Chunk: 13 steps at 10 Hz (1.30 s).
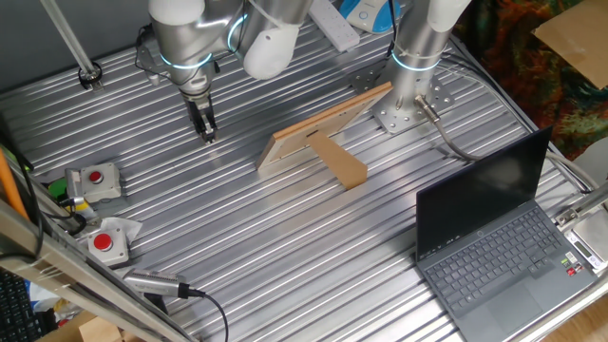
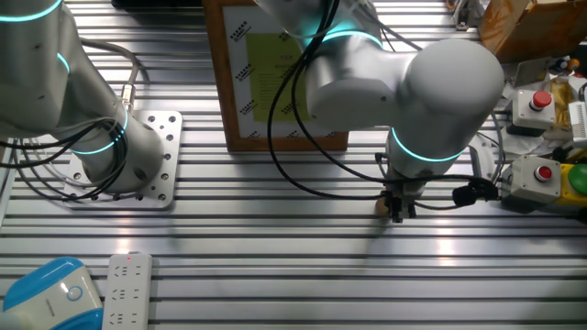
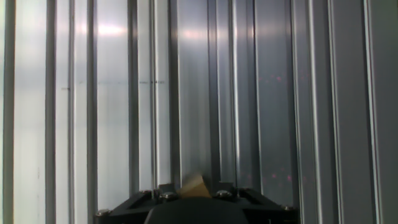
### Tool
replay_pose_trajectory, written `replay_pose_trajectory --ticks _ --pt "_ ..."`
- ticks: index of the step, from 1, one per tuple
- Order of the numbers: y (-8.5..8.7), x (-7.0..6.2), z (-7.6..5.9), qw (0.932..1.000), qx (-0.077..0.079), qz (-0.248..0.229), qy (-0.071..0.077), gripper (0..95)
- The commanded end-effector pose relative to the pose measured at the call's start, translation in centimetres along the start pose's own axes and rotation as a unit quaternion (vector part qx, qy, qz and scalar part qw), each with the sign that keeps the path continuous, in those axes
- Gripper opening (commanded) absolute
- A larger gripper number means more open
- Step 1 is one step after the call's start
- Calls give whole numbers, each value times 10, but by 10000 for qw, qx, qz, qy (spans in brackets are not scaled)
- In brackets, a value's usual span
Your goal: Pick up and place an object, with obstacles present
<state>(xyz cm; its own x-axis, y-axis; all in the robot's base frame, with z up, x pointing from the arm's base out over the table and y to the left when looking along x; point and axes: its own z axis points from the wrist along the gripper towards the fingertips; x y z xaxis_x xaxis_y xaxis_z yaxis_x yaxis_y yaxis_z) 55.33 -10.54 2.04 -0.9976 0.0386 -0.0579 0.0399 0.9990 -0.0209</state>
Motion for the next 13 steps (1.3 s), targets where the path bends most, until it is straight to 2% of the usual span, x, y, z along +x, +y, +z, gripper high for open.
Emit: replay_pose_trajectory --ticks 1,7,9,13 --pt "0 0 0 9998 -97 137 -73 0" --pt "-1 -1 -5 9995 -26 296 -44 0" --pt "-3 -4 -16 9995 -9 314 14 0" --pt "-4 -10 -31 9995 23 317 29 0"
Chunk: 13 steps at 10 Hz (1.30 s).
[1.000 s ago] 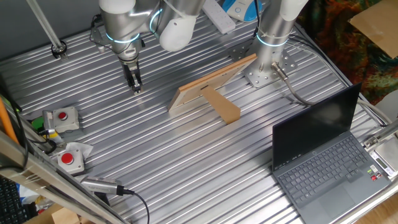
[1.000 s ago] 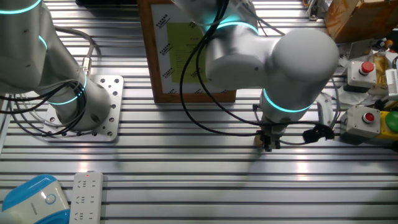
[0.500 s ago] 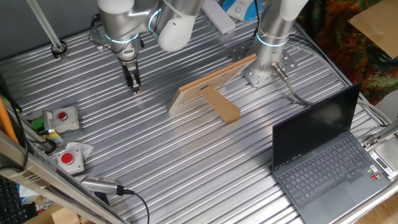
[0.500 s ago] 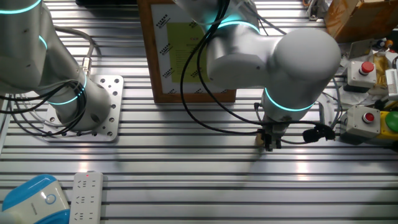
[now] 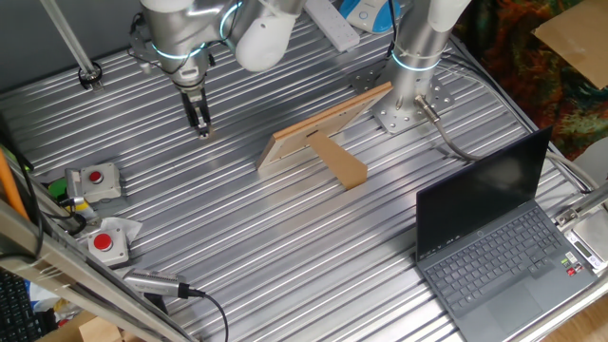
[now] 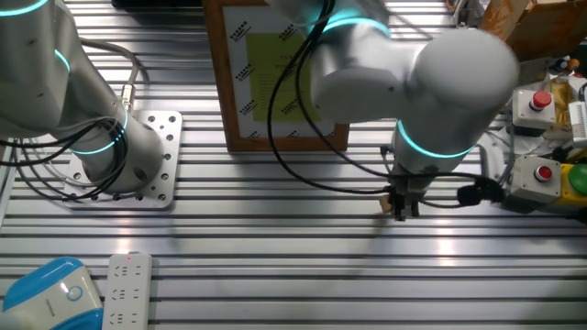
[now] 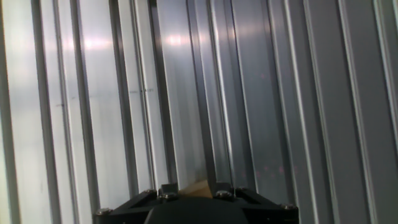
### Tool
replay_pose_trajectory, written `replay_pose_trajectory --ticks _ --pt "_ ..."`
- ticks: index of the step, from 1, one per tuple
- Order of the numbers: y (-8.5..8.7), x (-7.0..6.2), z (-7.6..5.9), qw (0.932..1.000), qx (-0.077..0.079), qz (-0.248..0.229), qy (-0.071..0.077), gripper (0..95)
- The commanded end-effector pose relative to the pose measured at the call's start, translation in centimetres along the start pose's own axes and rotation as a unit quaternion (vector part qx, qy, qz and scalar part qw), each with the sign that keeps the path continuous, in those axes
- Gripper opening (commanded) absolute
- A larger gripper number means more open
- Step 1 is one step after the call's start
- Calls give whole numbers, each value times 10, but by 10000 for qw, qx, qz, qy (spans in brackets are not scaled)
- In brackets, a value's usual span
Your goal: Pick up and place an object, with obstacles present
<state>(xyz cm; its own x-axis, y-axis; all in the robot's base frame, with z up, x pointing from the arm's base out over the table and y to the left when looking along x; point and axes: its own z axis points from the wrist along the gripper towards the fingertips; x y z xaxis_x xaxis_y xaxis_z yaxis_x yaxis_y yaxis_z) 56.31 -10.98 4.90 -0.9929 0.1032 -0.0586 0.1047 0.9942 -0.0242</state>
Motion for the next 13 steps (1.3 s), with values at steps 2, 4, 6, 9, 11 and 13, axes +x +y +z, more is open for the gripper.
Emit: replay_pose_trajectory --ticks 2,4,6,9,11,13 --pt "0 1 -10 10000 -3 18 42 0" --pt "0 -1 -20 10000 -5 3 59 0" --pt "2 -6 -31 10000 -12 -6 99 0" --pt "5 -15 -44 9999 -27 2 154 0" --pt "14 -21 -49 9999 -36 53 160 0" --pt "22 -28 -52 9998 -26 80 171 0"
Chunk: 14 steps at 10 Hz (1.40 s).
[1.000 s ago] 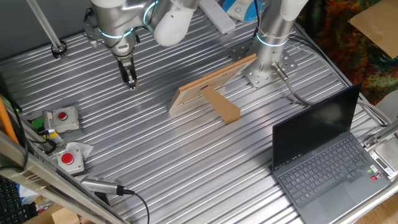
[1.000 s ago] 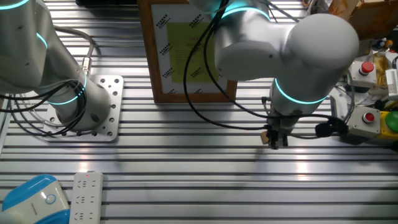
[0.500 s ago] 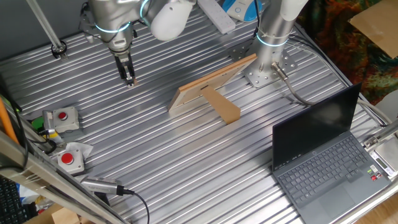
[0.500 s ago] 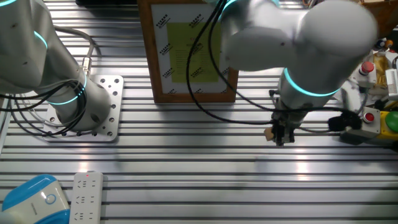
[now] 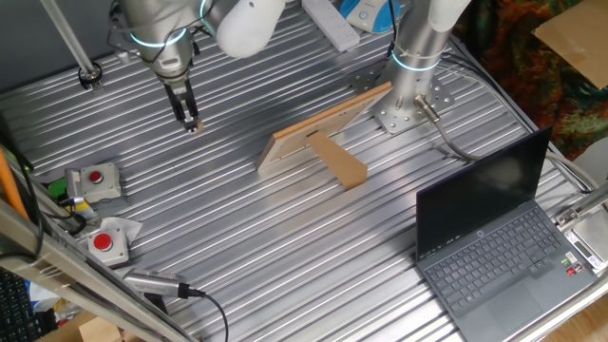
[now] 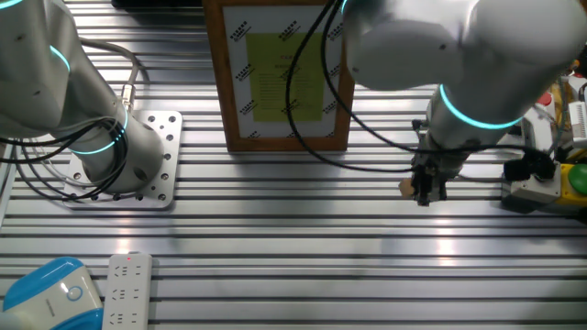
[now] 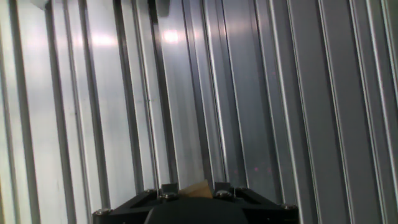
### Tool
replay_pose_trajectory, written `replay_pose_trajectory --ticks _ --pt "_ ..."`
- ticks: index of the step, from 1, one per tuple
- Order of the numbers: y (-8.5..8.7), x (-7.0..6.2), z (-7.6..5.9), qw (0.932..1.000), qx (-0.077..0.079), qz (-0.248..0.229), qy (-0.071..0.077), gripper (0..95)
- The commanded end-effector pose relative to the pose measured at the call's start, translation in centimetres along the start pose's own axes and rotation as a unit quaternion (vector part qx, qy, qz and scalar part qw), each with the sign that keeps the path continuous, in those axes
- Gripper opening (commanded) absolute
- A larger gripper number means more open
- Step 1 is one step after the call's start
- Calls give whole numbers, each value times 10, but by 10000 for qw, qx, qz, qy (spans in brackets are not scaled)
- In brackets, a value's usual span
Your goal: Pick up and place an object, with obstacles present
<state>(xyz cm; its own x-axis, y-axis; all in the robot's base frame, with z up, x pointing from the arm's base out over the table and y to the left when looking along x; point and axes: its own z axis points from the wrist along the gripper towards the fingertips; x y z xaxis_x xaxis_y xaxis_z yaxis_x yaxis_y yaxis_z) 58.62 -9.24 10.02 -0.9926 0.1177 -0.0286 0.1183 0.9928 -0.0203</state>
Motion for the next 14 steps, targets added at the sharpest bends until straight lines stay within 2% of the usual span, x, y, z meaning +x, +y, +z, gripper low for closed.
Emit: replay_pose_trajectory --ticks 1,10,12,14 --pt "10 -6 -5 10000 -4 43 25 0" --pt "54 -28 -16 9997 14 252 45 0" --pt "66 -34 -20 9995 2 305 79 0" --pt "71 -39 -23 9994 32 319 125 0"
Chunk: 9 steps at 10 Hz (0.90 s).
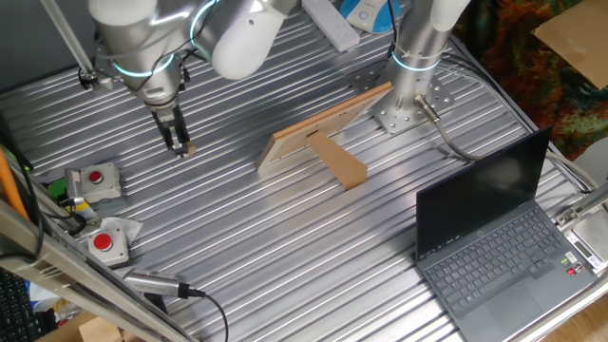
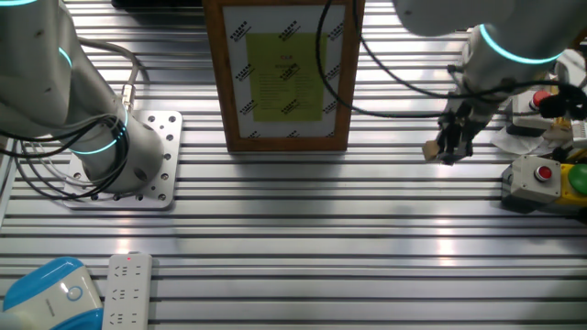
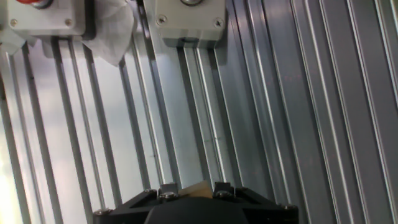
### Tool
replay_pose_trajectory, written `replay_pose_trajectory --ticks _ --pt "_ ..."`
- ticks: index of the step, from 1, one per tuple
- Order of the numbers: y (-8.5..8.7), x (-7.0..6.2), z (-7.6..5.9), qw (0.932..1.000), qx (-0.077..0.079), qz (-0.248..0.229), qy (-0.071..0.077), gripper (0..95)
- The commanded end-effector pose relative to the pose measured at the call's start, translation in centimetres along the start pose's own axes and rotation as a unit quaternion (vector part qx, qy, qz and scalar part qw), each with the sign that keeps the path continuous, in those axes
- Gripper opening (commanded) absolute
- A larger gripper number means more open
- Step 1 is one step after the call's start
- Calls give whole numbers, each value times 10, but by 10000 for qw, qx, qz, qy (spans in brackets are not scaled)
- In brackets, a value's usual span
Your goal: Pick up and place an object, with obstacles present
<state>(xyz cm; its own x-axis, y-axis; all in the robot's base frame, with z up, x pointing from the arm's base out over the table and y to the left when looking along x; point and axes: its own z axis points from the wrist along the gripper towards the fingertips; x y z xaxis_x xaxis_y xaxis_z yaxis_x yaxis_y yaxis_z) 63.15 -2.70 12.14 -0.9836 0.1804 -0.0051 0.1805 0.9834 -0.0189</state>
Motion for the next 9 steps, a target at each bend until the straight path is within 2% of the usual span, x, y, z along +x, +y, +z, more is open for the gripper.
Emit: replay_pose_trajectory --ticks 1,9 --pt "2 -2 -2 10000 5 25 -6 0" --pt "33 -22 -20 9997 38 213 102 0"
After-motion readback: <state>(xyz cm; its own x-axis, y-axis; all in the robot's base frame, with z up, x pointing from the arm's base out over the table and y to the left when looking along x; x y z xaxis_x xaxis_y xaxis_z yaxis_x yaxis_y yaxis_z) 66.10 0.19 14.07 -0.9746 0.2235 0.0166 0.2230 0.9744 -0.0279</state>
